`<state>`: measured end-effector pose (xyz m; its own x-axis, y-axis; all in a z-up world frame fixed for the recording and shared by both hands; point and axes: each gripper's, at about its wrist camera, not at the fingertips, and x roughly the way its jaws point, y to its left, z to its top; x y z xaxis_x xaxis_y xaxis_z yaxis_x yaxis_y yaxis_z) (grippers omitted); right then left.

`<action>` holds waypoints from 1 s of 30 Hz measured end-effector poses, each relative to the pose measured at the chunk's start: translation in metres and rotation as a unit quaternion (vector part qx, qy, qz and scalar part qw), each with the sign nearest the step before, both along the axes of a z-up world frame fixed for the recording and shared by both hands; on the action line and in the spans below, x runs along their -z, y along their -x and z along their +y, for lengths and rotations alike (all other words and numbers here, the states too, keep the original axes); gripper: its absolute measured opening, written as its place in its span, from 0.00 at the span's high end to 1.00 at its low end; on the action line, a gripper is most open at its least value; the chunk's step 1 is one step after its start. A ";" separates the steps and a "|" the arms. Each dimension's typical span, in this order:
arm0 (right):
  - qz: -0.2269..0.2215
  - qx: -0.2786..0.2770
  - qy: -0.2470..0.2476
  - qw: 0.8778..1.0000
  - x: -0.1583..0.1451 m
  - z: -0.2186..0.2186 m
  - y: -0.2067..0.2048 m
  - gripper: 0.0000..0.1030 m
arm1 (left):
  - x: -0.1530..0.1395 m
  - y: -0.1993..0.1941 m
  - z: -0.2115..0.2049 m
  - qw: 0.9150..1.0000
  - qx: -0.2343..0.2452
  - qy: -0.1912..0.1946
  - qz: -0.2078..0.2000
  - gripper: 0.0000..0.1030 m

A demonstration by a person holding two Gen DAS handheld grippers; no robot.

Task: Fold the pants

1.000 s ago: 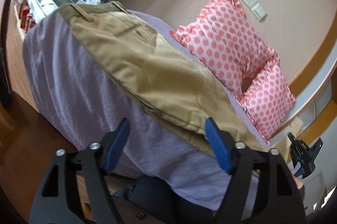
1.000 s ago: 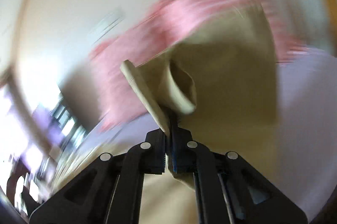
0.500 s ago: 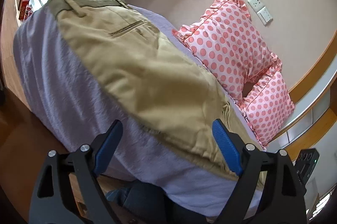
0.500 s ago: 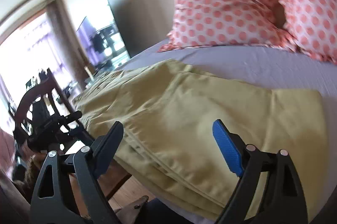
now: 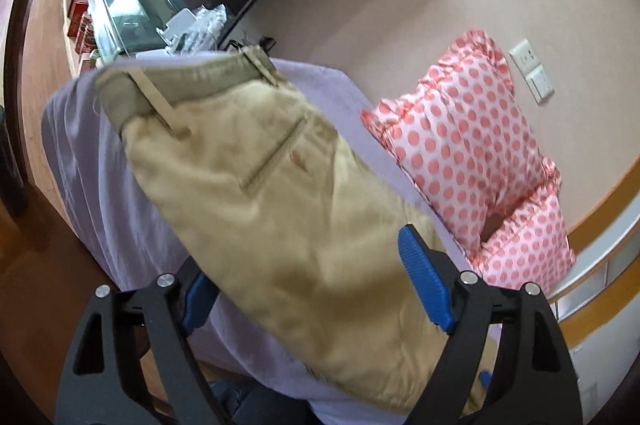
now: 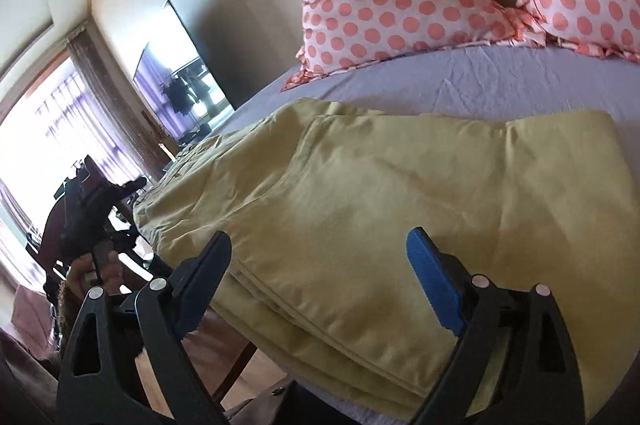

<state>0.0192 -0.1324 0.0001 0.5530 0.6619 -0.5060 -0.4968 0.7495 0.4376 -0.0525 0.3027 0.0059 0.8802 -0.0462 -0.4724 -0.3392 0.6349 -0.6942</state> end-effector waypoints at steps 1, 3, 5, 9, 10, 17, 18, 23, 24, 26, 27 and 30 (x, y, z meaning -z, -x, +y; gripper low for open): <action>0.003 0.001 -0.004 1.000 0.001 -0.002 -0.001 0.11 | -0.003 -0.001 0.005 1.000 -0.009 0.002 -0.003 0.21; 0.003 0.001 -0.008 1.000 0.002 -0.005 -0.001 0.11 | -0.006 -0.004 0.013 1.000 -0.025 -0.006 0.000 0.24; 0.003 0.002 -0.012 1.000 0.002 -0.009 -0.002 0.11 | -0.007 -0.011 0.020 0.999 -0.034 -0.008 0.013 0.30; 0.000 0.004 -0.021 1.000 0.002 -0.017 -0.003 0.11 | 0.001 -0.020 0.044 0.997 -0.069 0.003 0.040 0.90; -0.002 0.005 -0.024 1.000 0.002 -0.020 -0.002 0.11 | 0.001 -0.020 0.048 0.996 -0.075 0.005 0.046 0.90; -0.022 0.053 -0.053 0.997 -0.004 -0.057 0.004 0.09 | -0.097 -0.057 -0.054 0.976 0.033 -0.212 0.023 0.94; -0.028 0.070 -0.062 0.995 -0.006 -0.068 0.006 0.09 | -0.114 -0.066 -0.089 0.965 0.075 -0.251 0.006 0.93; -0.037 0.150 -0.110 0.982 -0.014 -0.119 0.015 0.07 | -0.121 -0.083 -0.269 0.871 0.313 -0.375 -0.058 0.89; -0.031 0.160 -0.122 0.979 -0.013 -0.130 0.015 0.07 | -0.111 -0.082 -0.299 0.847 0.354 -0.391 -0.061 0.89; -0.008 0.178 -0.141 0.974 -0.009 -0.149 0.013 0.07 | -0.082 -0.078 -0.348 0.805 0.426 -0.410 -0.053 0.89; 0.004 0.183 -0.149 0.972 -0.006 -0.157 0.011 0.07 | -0.060 -0.075 -0.375 0.778 0.471 -0.414 -0.038 0.90; 0.038 0.188 -0.172 0.966 0.004 -0.170 0.005 0.07 | -0.019 -0.057 -0.415 0.731 0.504 -0.460 -0.029 0.90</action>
